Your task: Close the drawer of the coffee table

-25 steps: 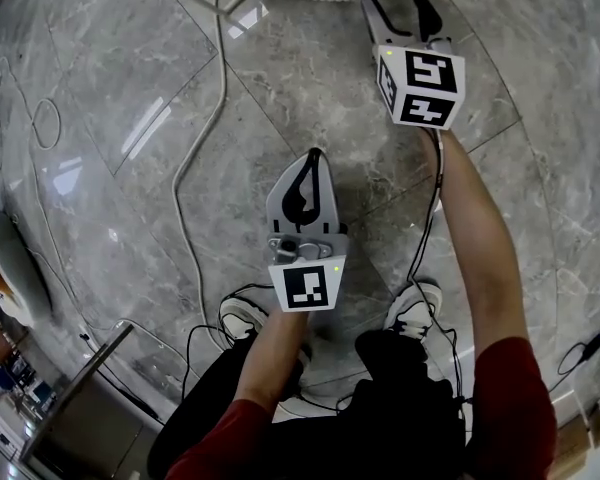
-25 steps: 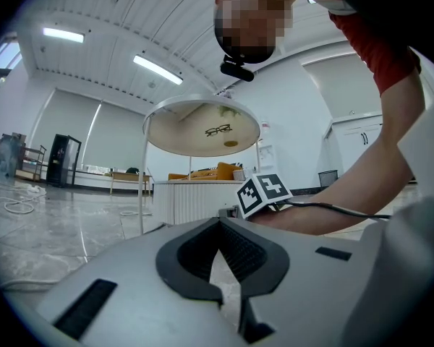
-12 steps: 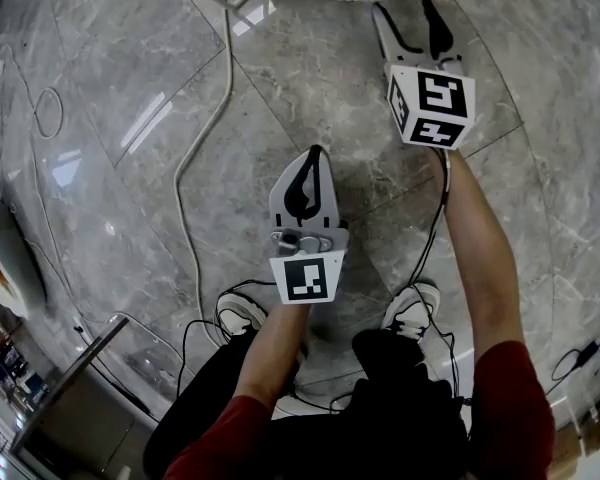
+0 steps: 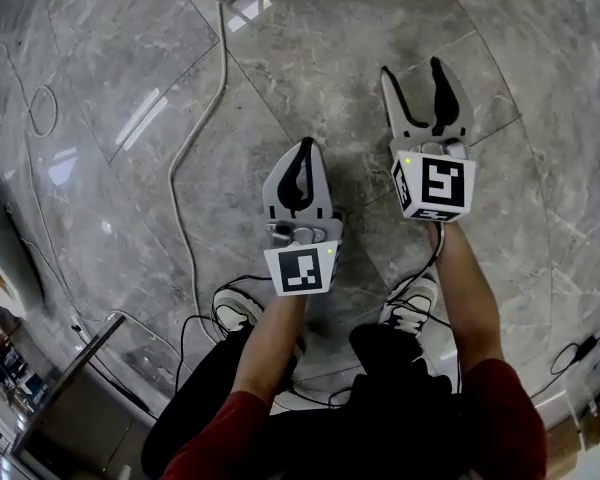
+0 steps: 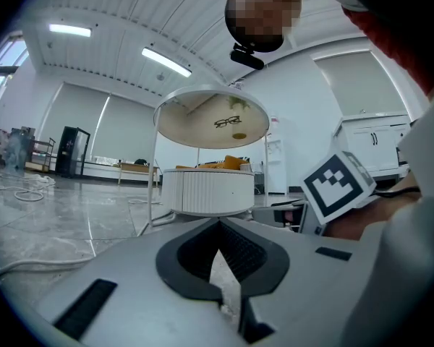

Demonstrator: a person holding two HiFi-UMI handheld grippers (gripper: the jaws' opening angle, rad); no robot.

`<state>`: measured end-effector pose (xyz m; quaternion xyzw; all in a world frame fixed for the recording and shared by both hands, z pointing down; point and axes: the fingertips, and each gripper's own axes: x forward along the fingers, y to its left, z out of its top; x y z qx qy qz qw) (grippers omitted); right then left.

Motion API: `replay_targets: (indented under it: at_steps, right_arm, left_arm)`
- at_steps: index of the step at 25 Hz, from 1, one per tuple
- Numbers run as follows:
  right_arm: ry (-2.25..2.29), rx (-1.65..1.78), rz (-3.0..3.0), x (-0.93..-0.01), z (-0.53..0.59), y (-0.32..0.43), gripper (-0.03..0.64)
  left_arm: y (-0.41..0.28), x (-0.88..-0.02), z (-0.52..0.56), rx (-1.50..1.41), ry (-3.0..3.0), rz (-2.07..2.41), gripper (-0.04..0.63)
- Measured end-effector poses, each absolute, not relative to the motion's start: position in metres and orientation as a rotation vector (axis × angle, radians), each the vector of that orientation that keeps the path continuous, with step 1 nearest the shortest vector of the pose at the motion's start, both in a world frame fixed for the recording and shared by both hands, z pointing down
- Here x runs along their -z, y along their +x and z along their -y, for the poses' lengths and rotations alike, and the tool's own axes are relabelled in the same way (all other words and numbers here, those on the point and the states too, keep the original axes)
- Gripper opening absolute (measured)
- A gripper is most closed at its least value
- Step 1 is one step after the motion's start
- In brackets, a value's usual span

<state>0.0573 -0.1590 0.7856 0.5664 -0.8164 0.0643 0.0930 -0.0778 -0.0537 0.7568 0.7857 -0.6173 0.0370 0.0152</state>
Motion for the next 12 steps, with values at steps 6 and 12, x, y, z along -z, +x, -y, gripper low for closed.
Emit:
replay_targets:
  at_steps: [6, 12]
  right_arm:
    - [1.639, -0.274, 2.388, -0.796, 0.104, 0.066, 0.275]
    - [1.674, -0.295, 2.334, -0.804, 0.066, 0.089, 0.275]
  left_arm:
    - [-0.077, -0.772, 0.05, -0.196, 2.419, 1.9, 0.014]
    - [-0.076, -0.778, 0.044, -0.212, 2.419, 1.885, 0.014]
